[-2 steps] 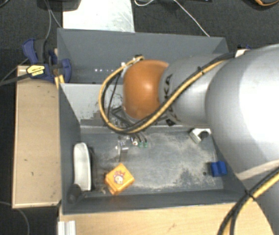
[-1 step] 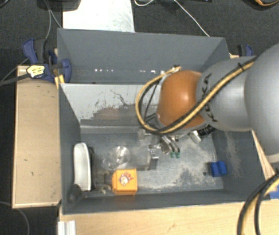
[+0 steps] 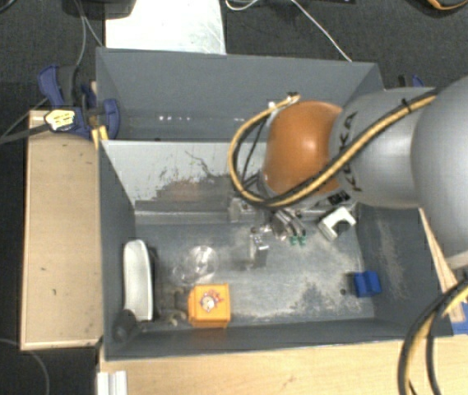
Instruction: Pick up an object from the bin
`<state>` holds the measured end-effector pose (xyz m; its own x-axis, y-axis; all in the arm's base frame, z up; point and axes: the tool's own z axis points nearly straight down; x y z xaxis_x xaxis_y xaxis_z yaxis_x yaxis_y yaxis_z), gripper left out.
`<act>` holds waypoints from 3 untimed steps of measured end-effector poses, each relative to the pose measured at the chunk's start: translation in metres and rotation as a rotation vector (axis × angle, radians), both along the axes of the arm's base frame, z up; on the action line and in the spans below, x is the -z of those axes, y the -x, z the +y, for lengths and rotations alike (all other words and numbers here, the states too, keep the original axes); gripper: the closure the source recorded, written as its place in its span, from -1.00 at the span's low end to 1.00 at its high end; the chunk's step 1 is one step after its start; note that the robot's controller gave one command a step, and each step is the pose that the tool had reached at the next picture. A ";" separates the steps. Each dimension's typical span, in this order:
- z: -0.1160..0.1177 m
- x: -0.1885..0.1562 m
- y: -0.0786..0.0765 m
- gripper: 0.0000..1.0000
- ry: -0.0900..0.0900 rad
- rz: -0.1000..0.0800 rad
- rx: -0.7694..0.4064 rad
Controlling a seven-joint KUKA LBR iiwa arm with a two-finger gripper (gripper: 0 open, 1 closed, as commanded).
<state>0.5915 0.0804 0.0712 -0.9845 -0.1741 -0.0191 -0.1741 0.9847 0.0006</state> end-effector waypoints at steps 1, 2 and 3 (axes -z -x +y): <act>0.050 -0.033 0.004 -1.00 -0.005 0.002 0.066; -0.025 -0.134 0.026 -1.00 -0.001 -0.001 0.070; -0.026 -0.137 0.025 -1.00 -0.002 -0.003 0.071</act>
Offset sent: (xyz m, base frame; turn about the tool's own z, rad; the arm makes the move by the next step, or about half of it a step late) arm -0.0263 -0.0256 0.1364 0.0695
